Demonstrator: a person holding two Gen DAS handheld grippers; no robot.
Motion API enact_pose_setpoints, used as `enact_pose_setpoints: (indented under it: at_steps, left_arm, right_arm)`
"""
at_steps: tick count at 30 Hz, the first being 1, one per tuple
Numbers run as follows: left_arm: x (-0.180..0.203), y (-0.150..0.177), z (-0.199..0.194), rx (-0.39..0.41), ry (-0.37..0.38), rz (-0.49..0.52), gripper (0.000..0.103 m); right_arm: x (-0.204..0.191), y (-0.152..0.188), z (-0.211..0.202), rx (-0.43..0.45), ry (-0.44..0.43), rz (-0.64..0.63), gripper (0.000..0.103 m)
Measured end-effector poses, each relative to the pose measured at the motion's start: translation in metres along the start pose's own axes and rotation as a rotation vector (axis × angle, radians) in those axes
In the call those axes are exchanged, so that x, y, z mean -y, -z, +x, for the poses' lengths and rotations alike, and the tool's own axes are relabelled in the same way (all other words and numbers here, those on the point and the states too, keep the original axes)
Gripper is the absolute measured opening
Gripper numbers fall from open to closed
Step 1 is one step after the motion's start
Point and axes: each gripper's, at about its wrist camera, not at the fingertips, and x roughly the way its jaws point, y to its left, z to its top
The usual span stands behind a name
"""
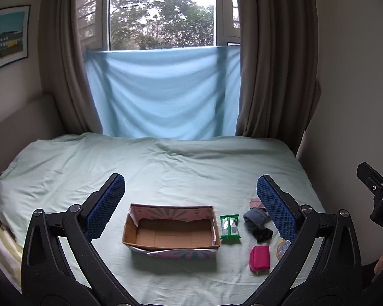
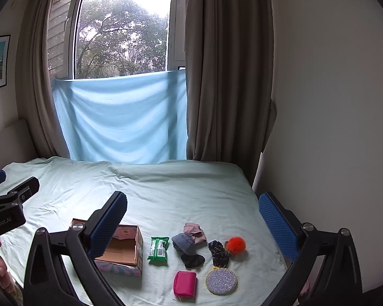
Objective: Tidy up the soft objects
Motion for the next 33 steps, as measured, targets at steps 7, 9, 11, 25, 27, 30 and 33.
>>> enact_pose_setpoints:
  at_steps: [7,9,11,25,27,30,33]
  left_arm:
    - [0.001,0.001,0.001,0.000,0.000,-0.001,0.102]
    - [0.002,0.001,0.001,0.003,-0.003,-0.002,0.102]
    - [0.003,0.001,0.000,0.006,-0.002,-0.003,0.102]
    - [-0.001,0.004,-0.005,0.012,0.011,0.003,0.102]
    - [-0.002,0.004,-0.006,0.013,0.011,0.003,0.102]
    - [-0.001,0.005,-0.006,0.014,0.011,0.002,0.102]
    - [-0.003,0.005,-0.006,0.013,0.010,0.001,0.102]
  right_arm:
    - [-0.002,0.001,-0.002,0.004,-0.001,-0.001,0.103]
    - [-0.003,0.001,-0.002,0.005,0.002,-0.002,0.103]
    - [-0.001,0.002,-0.002,0.006,0.003,-0.001,0.103]
    - [0.006,0.002,-0.010,0.021,0.023,0.016,0.103]
    - [0.006,0.001,-0.011,0.023,0.024,0.018,0.103]
    - [0.005,0.002,-0.012,0.025,0.022,0.016,0.103]
    - [0.005,0.002,-0.012,0.026,0.020,0.014,0.103]
